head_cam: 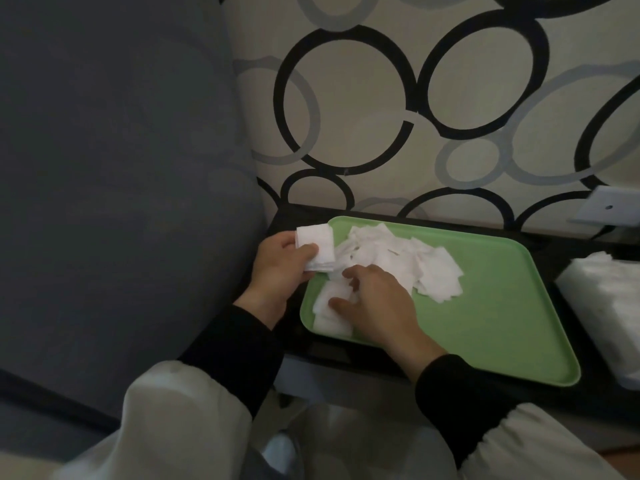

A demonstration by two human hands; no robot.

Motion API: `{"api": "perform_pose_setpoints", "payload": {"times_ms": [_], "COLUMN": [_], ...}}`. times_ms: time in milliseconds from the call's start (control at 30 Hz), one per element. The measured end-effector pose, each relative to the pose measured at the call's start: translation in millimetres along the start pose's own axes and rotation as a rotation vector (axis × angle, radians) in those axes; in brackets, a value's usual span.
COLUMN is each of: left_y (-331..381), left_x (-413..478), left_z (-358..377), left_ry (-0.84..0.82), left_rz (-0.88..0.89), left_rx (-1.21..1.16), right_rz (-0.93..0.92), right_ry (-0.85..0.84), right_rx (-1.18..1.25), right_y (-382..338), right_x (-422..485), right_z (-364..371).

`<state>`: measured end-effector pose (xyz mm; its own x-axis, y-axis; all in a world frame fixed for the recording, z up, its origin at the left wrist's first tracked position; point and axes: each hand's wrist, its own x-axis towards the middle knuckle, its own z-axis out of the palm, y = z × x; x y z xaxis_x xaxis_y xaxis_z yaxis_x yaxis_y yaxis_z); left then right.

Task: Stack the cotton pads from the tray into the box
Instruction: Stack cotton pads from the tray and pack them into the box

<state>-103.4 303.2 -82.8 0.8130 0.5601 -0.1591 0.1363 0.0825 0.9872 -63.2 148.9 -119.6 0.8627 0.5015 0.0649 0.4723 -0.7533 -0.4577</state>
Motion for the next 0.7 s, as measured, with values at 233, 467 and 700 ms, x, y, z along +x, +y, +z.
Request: {"api": "perform_pose_setpoints", "payload": {"times_ms": [233,467,700], "left_y": [-0.7,-2.8,-4.5], "left_x": [2.7,7.3,1.9], "left_z": [3.2,8.8,15.8], "left_ry": [0.002,0.028,-0.063], "left_rz": [0.010,0.012,0.004], "left_rx": [0.007,0.039,0.099], "right_rz": [0.065,0.107,0.206], "right_ry": [-0.093,-0.003,0.009], "right_rx": [0.080,0.466,0.723], "right_y": [-2.4,6.6,41.9], "right_x": [5.9,4.0,3.4], "right_z": [-2.1,-22.4,-41.5]}}
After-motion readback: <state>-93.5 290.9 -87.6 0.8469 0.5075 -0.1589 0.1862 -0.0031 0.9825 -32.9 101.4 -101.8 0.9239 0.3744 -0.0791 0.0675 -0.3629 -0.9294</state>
